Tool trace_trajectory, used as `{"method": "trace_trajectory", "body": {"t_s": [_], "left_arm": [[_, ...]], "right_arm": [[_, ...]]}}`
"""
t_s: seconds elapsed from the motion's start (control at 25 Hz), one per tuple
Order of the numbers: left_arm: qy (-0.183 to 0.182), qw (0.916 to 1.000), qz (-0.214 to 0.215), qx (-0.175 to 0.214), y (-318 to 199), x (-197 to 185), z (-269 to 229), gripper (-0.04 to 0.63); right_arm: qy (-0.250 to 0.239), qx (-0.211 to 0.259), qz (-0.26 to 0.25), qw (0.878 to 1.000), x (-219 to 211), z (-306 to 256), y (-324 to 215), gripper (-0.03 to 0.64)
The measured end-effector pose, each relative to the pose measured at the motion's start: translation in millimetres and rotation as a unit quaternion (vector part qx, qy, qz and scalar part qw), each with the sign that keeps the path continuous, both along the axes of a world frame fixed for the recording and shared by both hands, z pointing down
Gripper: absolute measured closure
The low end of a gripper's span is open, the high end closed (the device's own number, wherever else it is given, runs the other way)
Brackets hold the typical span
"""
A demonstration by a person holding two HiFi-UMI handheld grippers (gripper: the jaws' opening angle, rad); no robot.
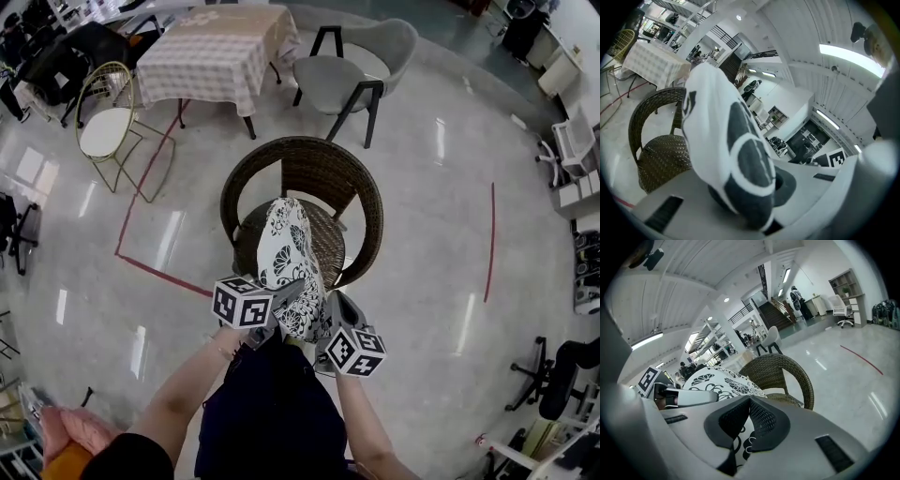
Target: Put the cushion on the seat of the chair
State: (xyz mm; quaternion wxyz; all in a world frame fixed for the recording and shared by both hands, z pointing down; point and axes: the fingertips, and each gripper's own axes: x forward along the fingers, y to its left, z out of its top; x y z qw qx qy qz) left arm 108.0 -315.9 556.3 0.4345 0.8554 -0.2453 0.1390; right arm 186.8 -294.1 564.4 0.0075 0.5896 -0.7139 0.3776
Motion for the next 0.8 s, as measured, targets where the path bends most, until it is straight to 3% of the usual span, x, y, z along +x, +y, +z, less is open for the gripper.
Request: {"method": "trace_trajectory", "body": {"t_s": [0.52, 0.8], "left_arm": [[0.024, 0.9952, 0.094, -0.012, -36, 42, 29, 0.571], [0.035, 0.9854, 0.165, -0.023, -44, 54, 61, 0.571]], "right_arm": [[0.018, -0.011, 0.073, 0.997, 33, 22, -21, 0.592], [0.025, -0.027, 0.087, 0.995, 31, 45, -31, 0.592]]}}
